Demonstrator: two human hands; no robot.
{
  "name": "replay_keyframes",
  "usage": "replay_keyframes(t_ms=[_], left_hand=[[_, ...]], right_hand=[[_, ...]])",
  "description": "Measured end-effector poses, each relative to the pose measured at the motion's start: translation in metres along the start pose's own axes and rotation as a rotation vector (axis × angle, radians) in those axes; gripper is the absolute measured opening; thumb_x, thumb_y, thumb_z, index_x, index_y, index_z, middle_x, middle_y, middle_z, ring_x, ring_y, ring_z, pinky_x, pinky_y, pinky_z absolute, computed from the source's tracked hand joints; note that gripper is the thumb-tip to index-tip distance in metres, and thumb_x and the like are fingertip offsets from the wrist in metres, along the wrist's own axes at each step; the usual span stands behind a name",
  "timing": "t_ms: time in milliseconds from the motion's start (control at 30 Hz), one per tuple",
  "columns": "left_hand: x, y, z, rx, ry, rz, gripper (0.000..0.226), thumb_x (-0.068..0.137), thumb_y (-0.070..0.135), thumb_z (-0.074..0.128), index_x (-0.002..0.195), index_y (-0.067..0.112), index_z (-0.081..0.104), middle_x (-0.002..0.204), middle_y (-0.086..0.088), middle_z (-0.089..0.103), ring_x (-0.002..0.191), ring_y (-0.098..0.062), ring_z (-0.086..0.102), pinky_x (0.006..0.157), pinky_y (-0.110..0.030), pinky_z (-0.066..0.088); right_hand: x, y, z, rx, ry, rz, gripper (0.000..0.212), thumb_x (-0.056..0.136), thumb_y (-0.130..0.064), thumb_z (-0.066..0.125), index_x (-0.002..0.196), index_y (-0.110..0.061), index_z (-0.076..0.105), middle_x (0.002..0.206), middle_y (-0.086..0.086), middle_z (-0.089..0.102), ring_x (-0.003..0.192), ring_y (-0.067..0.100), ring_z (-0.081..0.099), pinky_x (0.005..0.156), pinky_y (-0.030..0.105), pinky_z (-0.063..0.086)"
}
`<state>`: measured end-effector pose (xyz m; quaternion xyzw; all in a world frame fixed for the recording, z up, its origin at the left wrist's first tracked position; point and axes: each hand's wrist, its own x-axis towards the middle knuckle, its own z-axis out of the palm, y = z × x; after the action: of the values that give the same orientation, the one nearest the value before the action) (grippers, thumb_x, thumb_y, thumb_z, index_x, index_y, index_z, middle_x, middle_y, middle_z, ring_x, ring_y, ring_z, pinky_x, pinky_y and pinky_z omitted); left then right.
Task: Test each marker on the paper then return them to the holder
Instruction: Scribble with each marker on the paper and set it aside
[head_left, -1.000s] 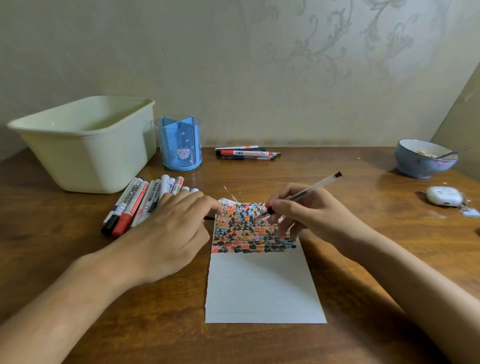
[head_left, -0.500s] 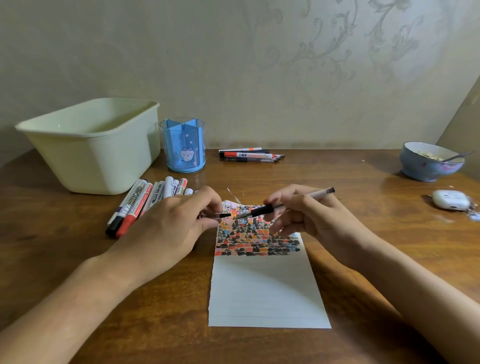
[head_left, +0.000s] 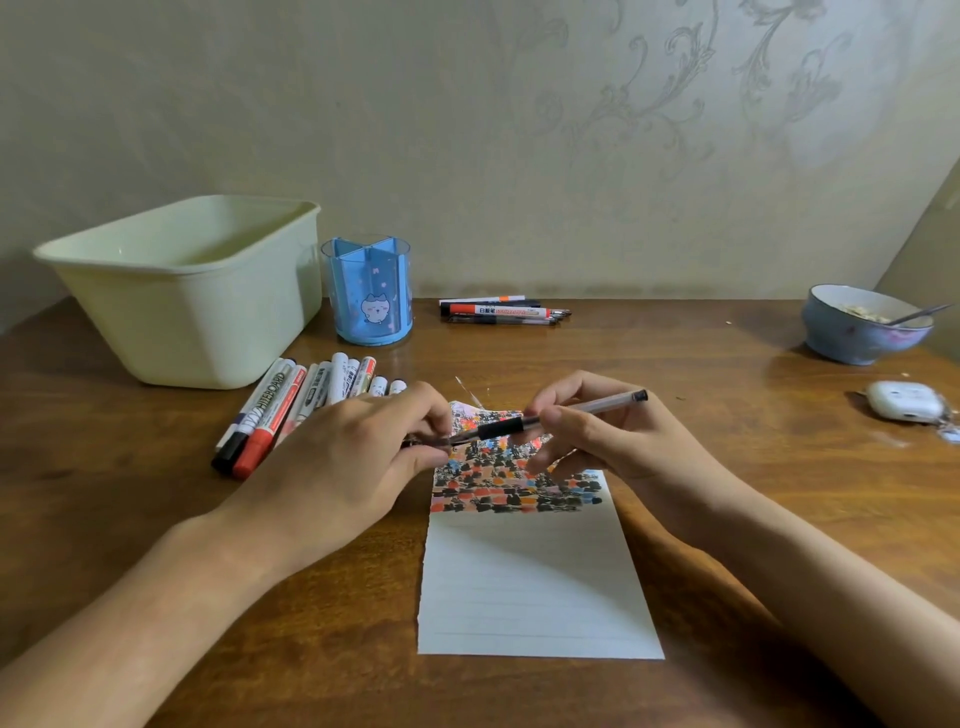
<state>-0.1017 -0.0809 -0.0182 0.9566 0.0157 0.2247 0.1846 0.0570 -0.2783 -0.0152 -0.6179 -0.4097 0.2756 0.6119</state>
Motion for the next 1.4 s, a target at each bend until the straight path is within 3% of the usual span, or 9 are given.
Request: replay_keyframes(t_ms=[200,300,500,733,967,1100,1233,1333,1400], left_hand=[[0.000,0.001,0.000,0.030,-0.006,-0.004,0.017,0.088,0.033,0.067,0.103,0.030,0.058,0.099,0.016,0.070,0.094,0.004,0.058,0.078,0.001,0.040],[0.000,-0.001,0.000,0.061,0.002,-0.015,0.022,0.088,0.047,0.054,0.104,0.033,0.060,0.099,0.017,0.068,0.088,0.000,0.060,0.064,-0.008,0.046],[0.001,-0.001,-0.003,0.073,0.036,0.033,0.036,0.086,0.051,0.045,0.094,0.026,0.070,0.090,0.015,0.071,0.083,-0.005,0.063,0.067,-0.026,0.054],[0.002,0.002,-0.002,0.069,0.024,0.007,0.005,0.087,0.027,0.067,0.086,0.023,0.068,0.083,0.013,0.069,0.073,-0.003,0.059,0.063,-0.013,0.040],[0.002,0.004,-0.004,-0.017,0.011,-0.003,0.010,0.088,0.036,0.063,0.078,0.032,0.063,0.063,0.028,0.052,0.076,0.001,0.058,0.055,-0.013,0.035],[0.002,0.006,-0.010,-0.083,0.051,0.034,0.033,0.083,0.057,0.052,0.096,0.033,0.071,0.079,0.020,0.066,0.085,-0.001,0.060,0.056,-0.016,0.044],[0.001,0.006,-0.013,0.053,-0.012,0.107,0.032,0.087,0.057,0.052,0.113,0.043,0.062,0.072,0.022,0.058,0.077,-0.003,0.056,0.059,-0.019,0.042],[0.000,0.009,-0.016,0.065,-0.100,0.111,0.041,0.088,0.058,0.041,0.126,0.046,0.051,0.063,0.031,0.046,0.074,0.007,0.055,0.056,-0.007,0.032],[0.001,0.008,-0.020,0.115,-0.038,0.112,0.037,0.092,0.050,0.044,0.126,0.040,0.054,0.055,0.028,0.038,0.065,0.007,0.052,0.053,-0.007,0.028]], right_hand=[[-0.001,0.002,0.000,-0.070,-0.054,0.000,0.020,0.087,-0.022,0.070,0.105,-0.013,0.076,0.103,0.012,0.075,0.086,0.026,0.073,0.074,0.032,0.060],[-0.001,0.002,0.000,-0.101,-0.063,0.017,0.029,0.092,-0.024,0.061,0.114,-0.010,0.073,0.108,0.009,0.076,0.089,0.027,0.073,0.081,0.036,0.060],[-0.002,0.000,0.001,-0.120,-0.086,0.054,0.032,0.091,-0.025,0.061,0.118,-0.014,0.072,0.108,0.006,0.077,0.091,0.023,0.074,0.080,0.033,0.061],[-0.002,0.001,0.003,-0.062,-0.100,0.051,0.031,0.089,-0.022,0.062,0.117,-0.012,0.072,0.105,0.009,0.077,0.093,0.026,0.074,0.079,0.030,0.060],[-0.002,-0.001,0.003,-0.080,-0.119,0.016,0.032,0.091,-0.022,0.060,0.117,-0.008,0.072,0.102,0.010,0.077,0.095,0.026,0.073,0.080,0.032,0.059],[-0.001,-0.005,0.000,-0.061,-0.090,-0.017,0.030,0.091,-0.023,0.061,0.112,-0.005,0.074,0.093,0.009,0.076,0.085,0.023,0.070,0.077,0.031,0.057],[0.000,0.000,0.006,-0.108,-0.101,-0.018,0.026,0.088,-0.028,0.065,0.107,-0.013,0.076,0.091,0.010,0.075,0.079,0.023,0.070,0.073,0.031,0.057],[0.003,0.005,0.003,-0.141,-0.034,-0.010,0.038,0.085,-0.031,0.068,0.122,-0.021,0.068,0.088,0.007,0.076,0.074,0.018,0.070,0.072,0.031,0.057],[0.005,0.009,-0.003,-0.189,-0.001,-0.014,0.049,0.085,-0.033,0.069,0.132,-0.024,0.061,0.091,0.005,0.076,0.075,0.018,0.071,0.072,0.032,0.057]])
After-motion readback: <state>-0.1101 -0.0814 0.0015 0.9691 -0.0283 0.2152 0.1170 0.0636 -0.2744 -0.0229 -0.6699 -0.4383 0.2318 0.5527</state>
